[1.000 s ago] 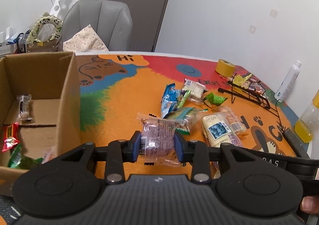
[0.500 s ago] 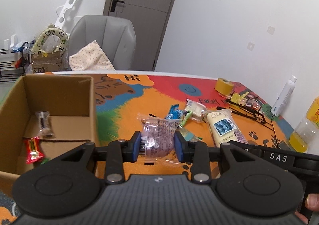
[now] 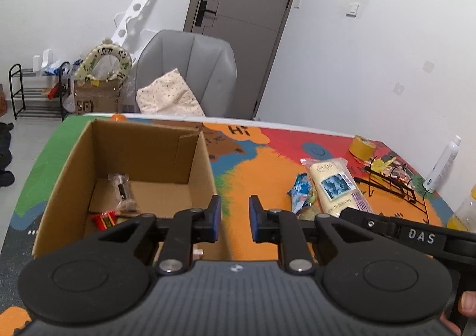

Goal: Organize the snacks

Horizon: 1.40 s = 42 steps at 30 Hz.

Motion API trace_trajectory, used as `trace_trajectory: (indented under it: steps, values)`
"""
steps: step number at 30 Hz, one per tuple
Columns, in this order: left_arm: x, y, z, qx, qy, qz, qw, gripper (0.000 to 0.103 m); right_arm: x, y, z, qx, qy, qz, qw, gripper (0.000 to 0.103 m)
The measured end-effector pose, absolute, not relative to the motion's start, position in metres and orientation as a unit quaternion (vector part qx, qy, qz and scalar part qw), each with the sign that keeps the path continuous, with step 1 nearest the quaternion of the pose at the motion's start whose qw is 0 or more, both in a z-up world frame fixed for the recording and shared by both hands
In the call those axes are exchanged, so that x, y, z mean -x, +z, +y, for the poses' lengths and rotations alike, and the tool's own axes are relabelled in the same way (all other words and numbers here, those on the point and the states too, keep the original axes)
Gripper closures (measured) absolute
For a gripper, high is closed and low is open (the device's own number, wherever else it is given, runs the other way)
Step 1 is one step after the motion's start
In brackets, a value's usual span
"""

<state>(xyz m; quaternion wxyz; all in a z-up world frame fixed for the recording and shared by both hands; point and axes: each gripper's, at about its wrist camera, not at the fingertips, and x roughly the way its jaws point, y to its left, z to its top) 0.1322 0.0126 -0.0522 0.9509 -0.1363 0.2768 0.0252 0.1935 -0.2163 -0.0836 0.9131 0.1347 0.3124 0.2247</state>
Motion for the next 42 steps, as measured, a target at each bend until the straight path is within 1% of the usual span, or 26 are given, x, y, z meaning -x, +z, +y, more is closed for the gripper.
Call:
trace_trajectory:
  steps: [3,6,13,16,18,21,22,24,27,29,32,37,42]
  values:
    - [-0.132,-0.057,0.010,0.130,0.013,0.291,0.948,0.081,-0.193,-0.086,-0.218,-0.133,0.219,0.316,0.914,0.082]
    - [-0.131,-0.061,0.004,0.131,0.004,0.298,0.945,0.080,-0.189,-0.088,-0.222,-0.133,0.213,0.317,0.915,0.082]
    - [-0.130,-0.060,-0.016,0.116,-0.018,0.297,0.948,0.077,-0.181,-0.093,-0.242,-0.147,0.198,0.317,0.916,0.082]
    - [-0.132,-0.066,-0.029,0.104,-0.028,0.305,0.946,0.071,-0.178,-0.098,-0.250,-0.150,0.192,0.319,0.916,0.082]
    - [-0.136,-0.075,-0.034,0.107,-0.026,0.317,0.942,0.064,-0.176,-0.102,-0.256,-0.152,0.187,0.324,0.915,0.082]
    - [-0.140,-0.089,-0.041,0.106,-0.026,0.334,0.936,0.058,-0.174,-0.107,-0.266,-0.157,0.179,0.328,0.914,0.082]
    - [-0.140,-0.091,-0.044,0.104,-0.026,0.336,0.936,0.057,-0.174,-0.109,-0.268,-0.159,0.177,0.329,0.914,0.082]
    - [-0.141,-0.094,-0.052,0.093,-0.028,0.334,0.937,0.048,-0.174,-0.112,-0.273,-0.162,0.174,0.330,0.914,0.082]
    - [-0.144,-0.099,-0.060,0.092,-0.037,0.340,0.935,0.039,-0.173,-0.116,-0.278,-0.165,0.172,0.332,0.913,0.082]
    - [-0.146,-0.103,-0.064,0.089,-0.037,0.343,0.934,0.036,-0.173,-0.118,-0.280,-0.167,0.171,0.333,0.912,0.082]
    - [-0.148,-0.110,-0.062,0.085,-0.024,0.350,0.933,0.034,-0.174,-0.121,-0.282,-0.168,0.171,0.334,0.911,0.082]
    - [-0.148,-0.122,-0.048,0.105,0.005,0.365,0.925,0.034,-0.176,-0.126,-0.279,-0.169,0.175,0.341,0.908,0.082]
    - [-0.146,-0.127,-0.048,0.091,0.015,0.359,0.929,0.034,-0.175,-0.130,-0.275,-0.167,0.180,0.345,0.906,0.082]
